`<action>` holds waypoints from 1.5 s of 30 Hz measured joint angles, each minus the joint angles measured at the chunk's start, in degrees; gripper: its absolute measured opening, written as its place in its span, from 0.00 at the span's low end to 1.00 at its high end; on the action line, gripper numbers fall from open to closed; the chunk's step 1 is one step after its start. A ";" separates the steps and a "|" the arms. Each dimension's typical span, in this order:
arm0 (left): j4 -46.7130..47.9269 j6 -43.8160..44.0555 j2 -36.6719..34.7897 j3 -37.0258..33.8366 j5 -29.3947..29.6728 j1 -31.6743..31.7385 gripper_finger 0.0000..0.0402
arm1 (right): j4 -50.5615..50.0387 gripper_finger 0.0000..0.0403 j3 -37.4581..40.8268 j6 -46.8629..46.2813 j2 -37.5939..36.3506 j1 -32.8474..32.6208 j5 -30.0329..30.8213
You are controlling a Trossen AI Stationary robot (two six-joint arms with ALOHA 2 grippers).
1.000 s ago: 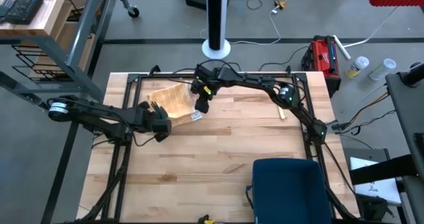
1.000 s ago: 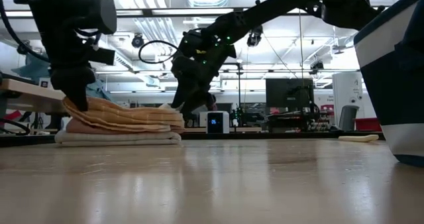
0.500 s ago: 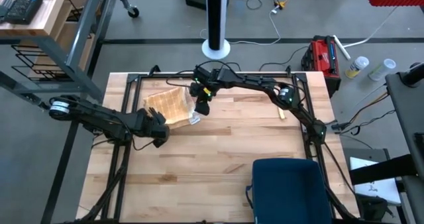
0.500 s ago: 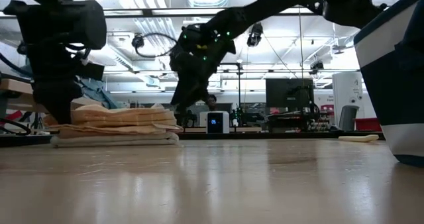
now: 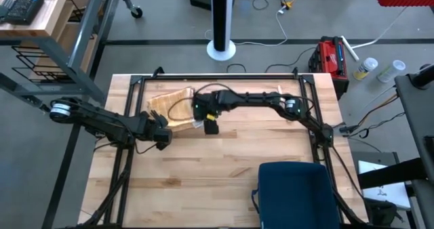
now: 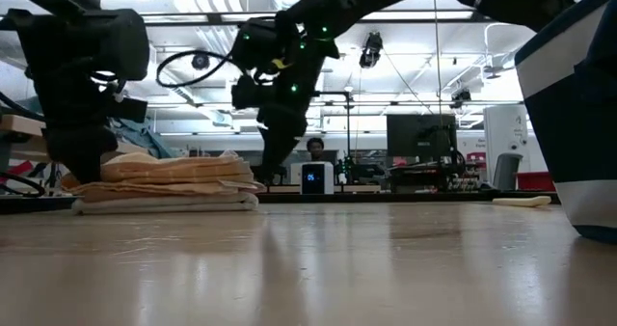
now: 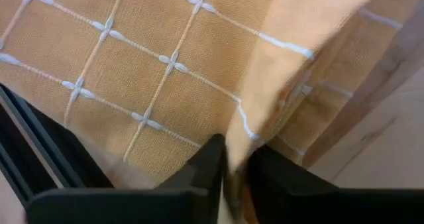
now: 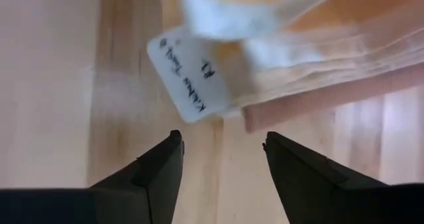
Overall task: Fold towel
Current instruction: Stack the yellow towel on top of the brown towel
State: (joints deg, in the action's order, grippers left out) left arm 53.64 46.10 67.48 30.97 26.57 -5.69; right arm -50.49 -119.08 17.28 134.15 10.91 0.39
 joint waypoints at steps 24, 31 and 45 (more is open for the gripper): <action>-8.16 -8.30 -5.49 8.17 1.51 -1.71 0.57 | 9.09 0.53 11.36 -1.67 -4.69 4.91 -9.20; -20.98 -22.30 3.44 7.99 12.68 -0.53 0.54 | 13.21 0.52 15.53 -1.34 -9.38 6.50 -11.32; -31.61 -30.50 19.90 9.17 16.48 1.46 0.64 | 14.97 0.57 17.37 -1.65 -10.08 6.50 -11.35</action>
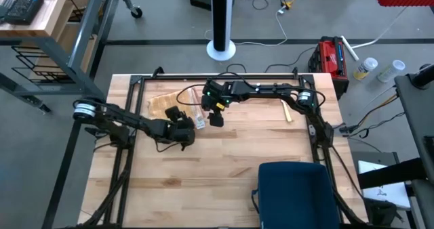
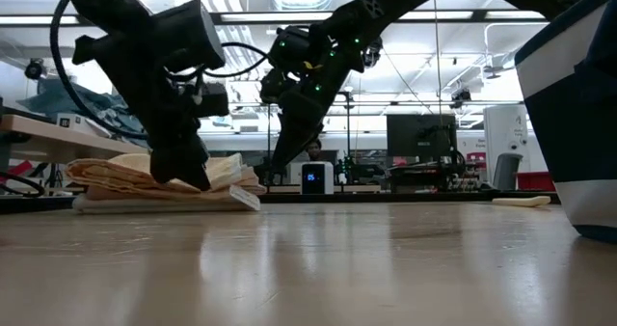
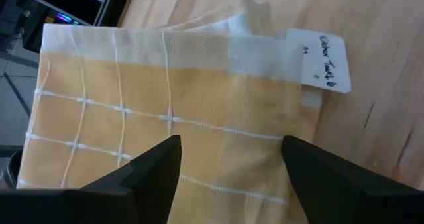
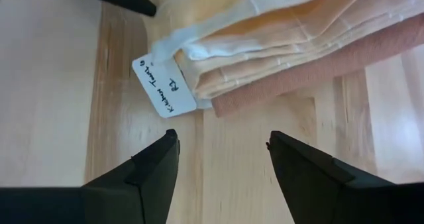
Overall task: Fold towel
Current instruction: Stack the yellow towel on top of the brown towel
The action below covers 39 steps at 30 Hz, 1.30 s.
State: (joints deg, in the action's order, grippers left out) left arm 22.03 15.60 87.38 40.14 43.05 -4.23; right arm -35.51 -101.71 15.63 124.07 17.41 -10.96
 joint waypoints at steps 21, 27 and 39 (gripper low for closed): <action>1.19 1.90 1.99 3.10 -0.36 -0.17 0.57 | 0.15 0.57 0.15 -0.65 0.00 -0.02 0.01; 1.99 1.99 2.05 3.15 4.24 0.57 0.55 | 0.13 0.57 0.24 -0.65 0.00 -0.02 0.02; 0.71 1.44 1.81 3.10 -0.09 0.74 0.44 | 0.27 0.54 0.26 -0.87 0.02 -0.02 0.00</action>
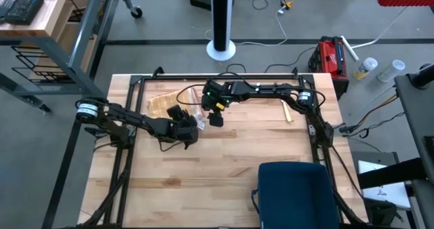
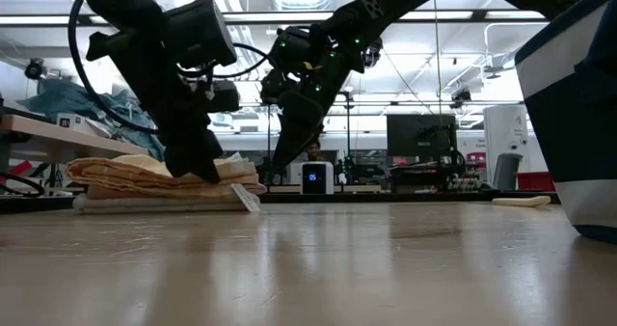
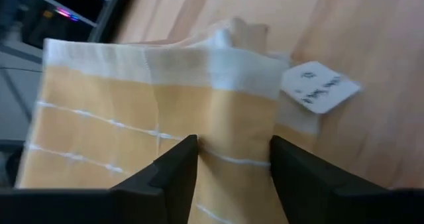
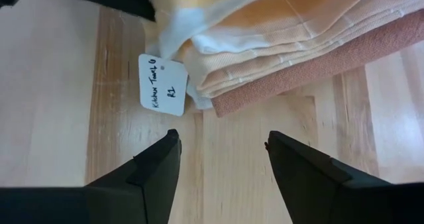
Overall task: Fold towel
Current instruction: Stack the yellow towel on top of the brown towel
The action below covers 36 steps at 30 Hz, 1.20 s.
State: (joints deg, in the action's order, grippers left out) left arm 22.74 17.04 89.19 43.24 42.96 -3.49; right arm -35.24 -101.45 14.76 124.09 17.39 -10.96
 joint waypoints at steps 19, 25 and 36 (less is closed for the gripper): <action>-3.30 -3.04 0.02 -1.75 2.08 -0.14 0.16 | 0.02 0.55 0.00 0.24 0.00 -0.26 0.00; -3.30 -2.91 0.02 -1.79 2.72 -0.04 0.02 | 0.46 0.56 0.00 0.24 0.00 -0.26 0.00; -2.12 -2.42 -4.25 -1.81 7.96 -0.11 0.00 | 11.75 0.52 4.64 -0.19 0.09 -0.26 -7.42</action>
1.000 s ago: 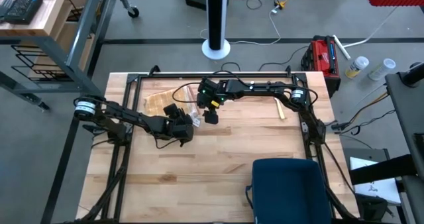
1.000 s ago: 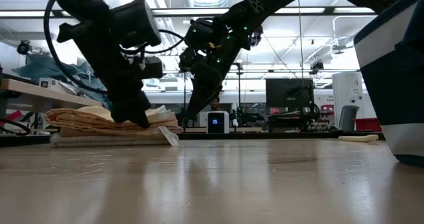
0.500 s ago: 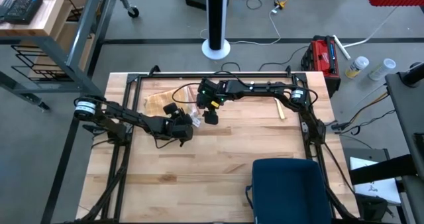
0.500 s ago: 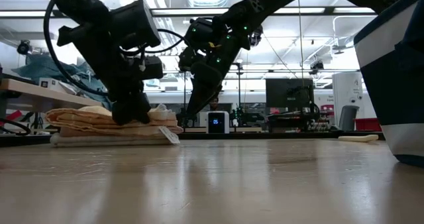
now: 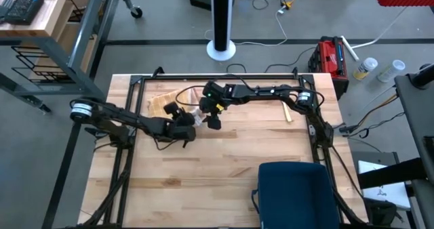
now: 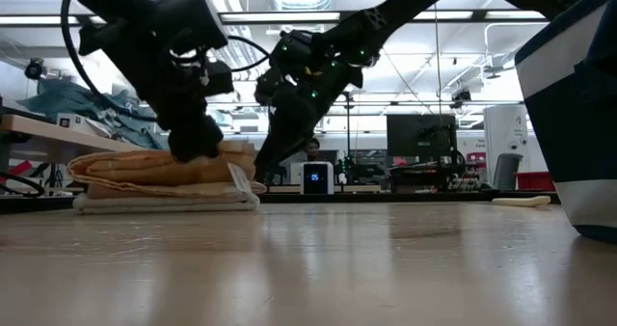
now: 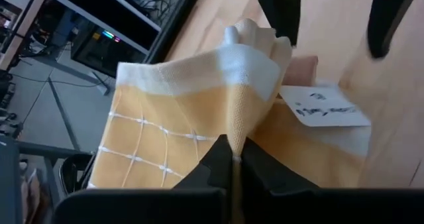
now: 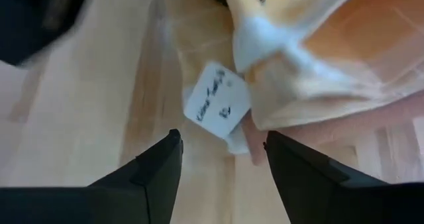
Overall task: Fold towel
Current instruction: Stack the yellow towel on top of the brown towel
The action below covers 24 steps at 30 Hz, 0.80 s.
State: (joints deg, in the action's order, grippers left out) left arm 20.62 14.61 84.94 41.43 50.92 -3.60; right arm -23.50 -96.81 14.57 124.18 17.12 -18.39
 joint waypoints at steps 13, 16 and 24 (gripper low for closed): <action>1.48 1.13 -3.57 -0.38 -1.55 -0.11 0.00 | 6.04 0.51 1.98 -9.52 0.00 1.09 -0.18; 1.77 2.17 -3.57 -0.88 -2.27 -0.11 0.00 | 5.85 0.52 2.05 -10.83 0.00 1.75 -4.59; 1.75 3.49 -3.57 -1.20 -2.20 -0.26 0.00 | 9.15 0.57 2.93 -18.49 0.11 2.83 -7.90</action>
State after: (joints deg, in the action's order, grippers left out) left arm 22.37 18.10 81.36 40.23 48.72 -3.85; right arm -14.34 -93.88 -3.92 124.29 19.95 -26.29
